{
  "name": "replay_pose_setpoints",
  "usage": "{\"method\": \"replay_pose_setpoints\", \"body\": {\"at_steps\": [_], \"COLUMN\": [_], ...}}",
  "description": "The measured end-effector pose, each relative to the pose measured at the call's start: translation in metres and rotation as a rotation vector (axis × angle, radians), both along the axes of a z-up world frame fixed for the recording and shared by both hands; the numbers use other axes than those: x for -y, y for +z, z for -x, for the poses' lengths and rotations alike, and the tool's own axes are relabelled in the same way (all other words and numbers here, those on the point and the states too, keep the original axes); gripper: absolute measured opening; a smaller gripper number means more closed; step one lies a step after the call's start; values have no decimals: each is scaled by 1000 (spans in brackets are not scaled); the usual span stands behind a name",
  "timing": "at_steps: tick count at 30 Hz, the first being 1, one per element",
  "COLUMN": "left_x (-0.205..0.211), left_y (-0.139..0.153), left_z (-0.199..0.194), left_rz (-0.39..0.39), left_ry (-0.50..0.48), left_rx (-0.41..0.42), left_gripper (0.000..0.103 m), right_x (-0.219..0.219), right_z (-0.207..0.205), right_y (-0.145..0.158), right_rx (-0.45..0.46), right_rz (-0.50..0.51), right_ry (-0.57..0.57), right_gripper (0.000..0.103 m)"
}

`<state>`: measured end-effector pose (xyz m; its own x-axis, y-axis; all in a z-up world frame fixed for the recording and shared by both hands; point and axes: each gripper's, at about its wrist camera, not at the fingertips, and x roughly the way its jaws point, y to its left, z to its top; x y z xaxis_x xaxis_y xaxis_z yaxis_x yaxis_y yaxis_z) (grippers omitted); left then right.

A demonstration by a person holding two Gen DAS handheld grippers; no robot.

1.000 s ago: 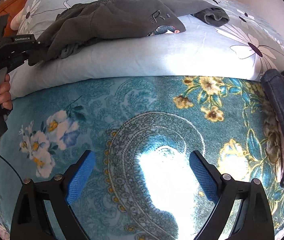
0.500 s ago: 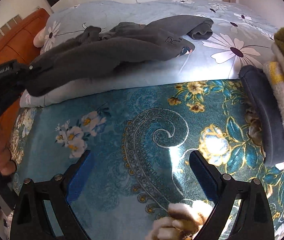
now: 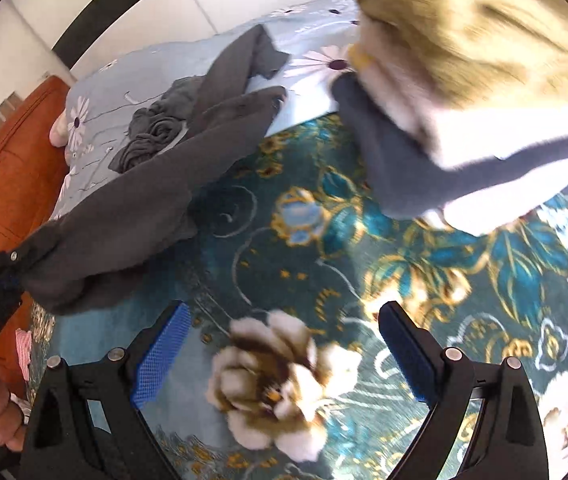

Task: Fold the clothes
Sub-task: 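Carry the sweatpants with the left gripper down onto the bedspread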

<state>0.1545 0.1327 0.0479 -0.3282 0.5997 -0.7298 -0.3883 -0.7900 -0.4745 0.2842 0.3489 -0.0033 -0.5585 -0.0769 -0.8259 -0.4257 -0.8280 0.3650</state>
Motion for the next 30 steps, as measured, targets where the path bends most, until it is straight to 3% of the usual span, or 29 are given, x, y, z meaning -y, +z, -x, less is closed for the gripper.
{"method": "replay_pose_setpoints", "body": {"at_steps": [9,17,19,21,23,30], "left_x": [-36,-37,-35,-33,-28,-4], "left_y": [-33,-56,-60,-64,-67,-73], "left_z": [-61,-68,-69,-69,-69,-66], "left_rz": [87,97,92,83,66,-12], "left_ry": [-112,-131,-136,-146,-143,-100], "left_rx": [85,144,161,201,222,256], "left_gripper": [10,12,17,35,42,43], "right_x": [-16,-25,-28,-30,-31,-38], "right_z": [-56,-73,-74,-75,-75,-78], "right_y": [-4,-17,-20,-24,-29,-50], "right_rx": [-29,-9,-1,7,12,57], "right_rz": [27,46,51,59,69,93], "right_ry": [-71,-89,-94,-100,-104,-120], "right_gripper": [96,96,96,96,96,96]}}
